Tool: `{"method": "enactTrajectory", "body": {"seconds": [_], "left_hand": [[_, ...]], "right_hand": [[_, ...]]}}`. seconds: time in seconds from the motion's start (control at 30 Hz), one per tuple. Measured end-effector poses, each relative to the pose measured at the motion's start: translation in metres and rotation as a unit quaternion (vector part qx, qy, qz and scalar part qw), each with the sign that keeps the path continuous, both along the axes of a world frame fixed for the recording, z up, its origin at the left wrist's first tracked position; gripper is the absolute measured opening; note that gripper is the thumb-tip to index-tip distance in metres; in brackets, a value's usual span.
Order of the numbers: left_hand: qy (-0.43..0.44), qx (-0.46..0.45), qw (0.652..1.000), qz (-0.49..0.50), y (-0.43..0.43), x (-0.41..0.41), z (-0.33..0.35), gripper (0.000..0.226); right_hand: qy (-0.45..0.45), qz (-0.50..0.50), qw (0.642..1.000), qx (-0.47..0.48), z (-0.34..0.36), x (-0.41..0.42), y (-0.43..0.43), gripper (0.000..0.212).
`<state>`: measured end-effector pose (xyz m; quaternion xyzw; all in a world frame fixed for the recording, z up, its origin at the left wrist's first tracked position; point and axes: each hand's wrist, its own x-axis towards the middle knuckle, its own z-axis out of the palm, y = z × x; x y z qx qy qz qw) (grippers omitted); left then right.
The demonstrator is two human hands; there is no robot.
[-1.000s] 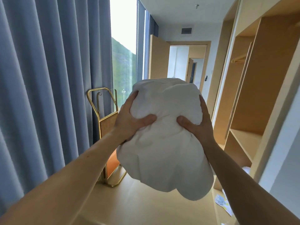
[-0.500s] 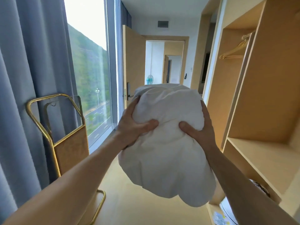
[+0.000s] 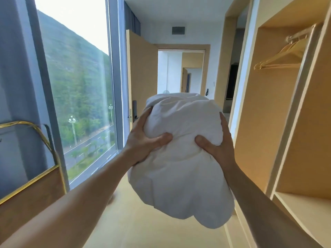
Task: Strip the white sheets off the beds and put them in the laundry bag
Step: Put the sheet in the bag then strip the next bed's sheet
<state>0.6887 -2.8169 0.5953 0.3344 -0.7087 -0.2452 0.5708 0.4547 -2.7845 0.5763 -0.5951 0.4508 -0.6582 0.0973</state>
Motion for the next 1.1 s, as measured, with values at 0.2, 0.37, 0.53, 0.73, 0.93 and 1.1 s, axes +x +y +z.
{"method": "enactTrajectory", "body": {"seconds": [0.2, 0.37, 0.53, 0.73, 0.93, 1.1], "left_hand": [[0.005, -0.003, 1.0, -0.001, -0.118, -0.026, -0.005, 0.091], [0.017, -0.009, 1.0, -0.022, -0.242, -0.044, -0.014, 0.092], [0.014, -0.012, 0.998, -0.053, -0.366, -0.062, -0.005, 0.096], [0.005, -0.009, 0.997, -0.072, -0.496, -0.098, -0.011, 0.099], [0.012, -0.023, 0.998, -0.06, -0.621, -0.141, -0.024, 0.1], [0.013, -0.001, 1.0, -0.011, -0.724, -0.173, -0.021, 0.103]], "right_hand": [[-0.002, -0.001, 1.0, 0.017, -0.004, -0.024, -0.118, 0.114], [0.006, -0.009, 1.0, 0.015, -0.008, -0.043, -0.234, 0.119], [-0.013, -0.018, 1.0, 0.008, 0.001, -0.058, -0.339, 0.105], [-0.018, -0.031, 0.999, 0.005, -0.002, -0.091, -0.456, 0.093], [-0.02, -0.005, 1.0, -0.01, -0.017, -0.138, -0.593, 0.095], [-0.011, 0.019, 1.0, 0.008, -0.01, -0.177, -0.709, 0.101]]}}
